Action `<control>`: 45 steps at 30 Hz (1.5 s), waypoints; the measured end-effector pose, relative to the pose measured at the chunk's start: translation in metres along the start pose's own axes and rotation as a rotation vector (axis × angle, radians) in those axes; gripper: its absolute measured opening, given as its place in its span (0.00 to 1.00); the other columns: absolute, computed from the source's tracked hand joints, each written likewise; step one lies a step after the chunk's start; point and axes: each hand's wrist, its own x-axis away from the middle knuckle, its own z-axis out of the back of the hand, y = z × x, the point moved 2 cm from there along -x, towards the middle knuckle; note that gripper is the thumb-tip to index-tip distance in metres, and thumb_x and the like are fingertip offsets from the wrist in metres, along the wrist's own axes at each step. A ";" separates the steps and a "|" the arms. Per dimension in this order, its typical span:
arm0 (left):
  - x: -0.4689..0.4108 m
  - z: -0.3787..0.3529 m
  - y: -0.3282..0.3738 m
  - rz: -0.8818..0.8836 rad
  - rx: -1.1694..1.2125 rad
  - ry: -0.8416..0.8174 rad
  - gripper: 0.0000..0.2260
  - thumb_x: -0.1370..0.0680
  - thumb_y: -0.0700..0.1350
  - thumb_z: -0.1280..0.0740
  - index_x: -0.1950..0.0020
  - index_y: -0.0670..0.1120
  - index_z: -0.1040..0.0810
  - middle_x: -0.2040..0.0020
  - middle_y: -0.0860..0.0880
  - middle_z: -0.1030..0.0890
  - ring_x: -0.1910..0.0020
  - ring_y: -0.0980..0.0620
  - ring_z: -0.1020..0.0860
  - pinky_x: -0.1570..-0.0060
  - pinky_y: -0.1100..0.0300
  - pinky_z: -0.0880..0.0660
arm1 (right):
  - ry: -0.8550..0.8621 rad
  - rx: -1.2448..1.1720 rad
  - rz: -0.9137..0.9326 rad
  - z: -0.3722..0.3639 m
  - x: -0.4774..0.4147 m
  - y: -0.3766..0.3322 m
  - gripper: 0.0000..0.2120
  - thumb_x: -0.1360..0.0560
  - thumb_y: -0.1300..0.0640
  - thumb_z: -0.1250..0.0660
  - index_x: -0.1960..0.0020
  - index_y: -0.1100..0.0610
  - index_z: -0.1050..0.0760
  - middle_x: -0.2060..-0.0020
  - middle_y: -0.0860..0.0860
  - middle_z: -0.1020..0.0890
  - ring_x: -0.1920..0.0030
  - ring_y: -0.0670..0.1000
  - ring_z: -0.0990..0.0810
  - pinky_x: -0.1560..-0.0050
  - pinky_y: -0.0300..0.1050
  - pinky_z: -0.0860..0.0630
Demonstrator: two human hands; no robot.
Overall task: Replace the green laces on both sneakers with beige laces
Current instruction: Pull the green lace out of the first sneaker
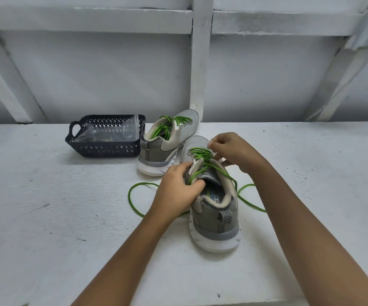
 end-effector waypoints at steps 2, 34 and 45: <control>0.000 0.000 -0.001 0.004 0.005 -0.001 0.31 0.37 0.53 0.39 0.33 0.50 0.27 0.41 0.52 0.27 0.41 0.54 0.27 0.41 0.57 0.29 | -0.055 0.093 0.012 0.003 0.004 -0.001 0.07 0.22 0.60 0.38 0.54 0.62 0.23 0.65 0.55 0.23 0.65 0.50 0.24 0.68 0.39 0.24; 0.000 0.000 0.001 -0.015 -0.034 0.009 0.23 0.28 0.47 0.34 0.32 0.49 0.28 0.38 0.51 0.28 0.40 0.53 0.28 0.42 0.60 0.32 | -0.154 0.270 -0.017 0.002 -0.004 -0.008 0.11 0.22 0.58 0.37 0.60 0.63 0.25 0.66 0.57 0.29 0.68 0.51 0.32 0.69 0.39 0.33; 0.000 -0.002 -0.002 -0.005 0.005 0.036 0.21 0.27 0.44 0.33 0.33 0.50 0.27 0.41 0.52 0.27 0.43 0.54 0.28 0.44 0.59 0.31 | -0.047 0.224 0.030 0.009 0.002 0.002 0.16 0.21 0.50 0.38 0.54 0.63 0.21 0.63 0.56 0.20 0.62 0.53 0.21 0.65 0.42 0.25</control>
